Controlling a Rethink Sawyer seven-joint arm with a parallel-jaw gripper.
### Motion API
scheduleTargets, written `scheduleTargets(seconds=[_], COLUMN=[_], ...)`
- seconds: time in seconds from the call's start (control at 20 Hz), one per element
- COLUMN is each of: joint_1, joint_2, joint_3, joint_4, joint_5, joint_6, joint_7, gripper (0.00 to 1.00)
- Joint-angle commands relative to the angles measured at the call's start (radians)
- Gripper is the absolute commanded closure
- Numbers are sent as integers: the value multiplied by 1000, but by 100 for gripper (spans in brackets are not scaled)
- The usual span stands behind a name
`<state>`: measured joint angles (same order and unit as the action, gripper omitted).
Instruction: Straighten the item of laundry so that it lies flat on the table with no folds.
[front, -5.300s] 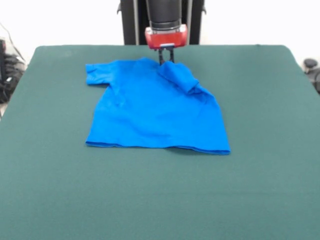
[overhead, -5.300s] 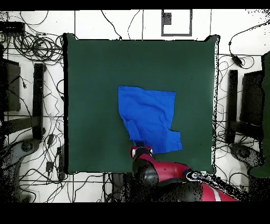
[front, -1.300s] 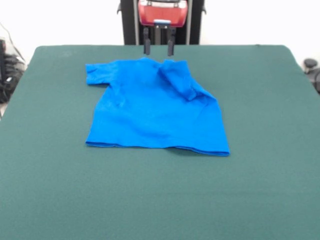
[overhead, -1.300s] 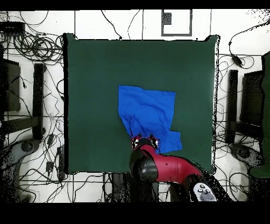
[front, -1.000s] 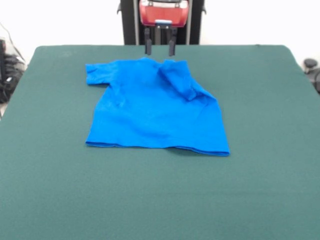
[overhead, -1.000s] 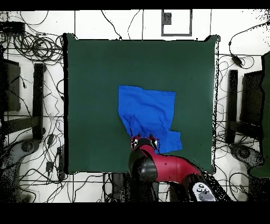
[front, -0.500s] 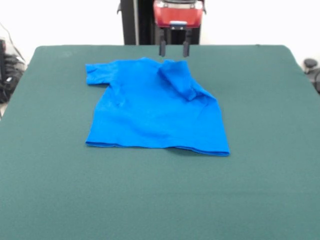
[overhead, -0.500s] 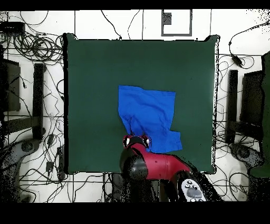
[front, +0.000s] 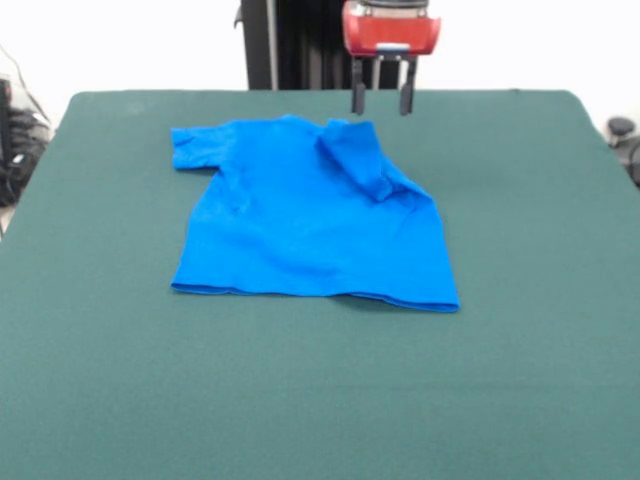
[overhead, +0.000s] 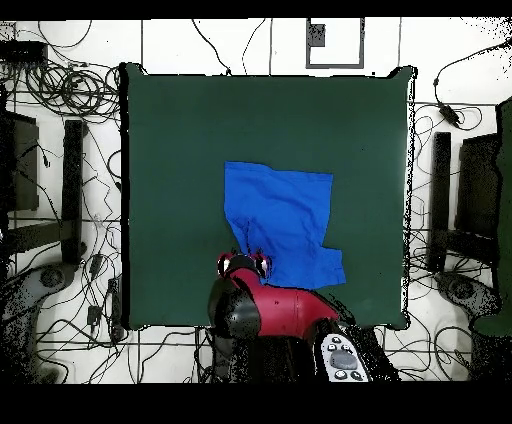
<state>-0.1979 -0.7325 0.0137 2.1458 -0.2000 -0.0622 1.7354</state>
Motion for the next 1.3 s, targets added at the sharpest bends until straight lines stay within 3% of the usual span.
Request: scheduleTargets(seconds=[0.05, 1.3], joint_1=[41, 45], joint_2=[86, 157], joint_3=[43, 30], joint_4=[-56, -97], joint_5=[81, 81], joint_6=[49, -18], joint_7=[192, 183], gripper=[0, 0])
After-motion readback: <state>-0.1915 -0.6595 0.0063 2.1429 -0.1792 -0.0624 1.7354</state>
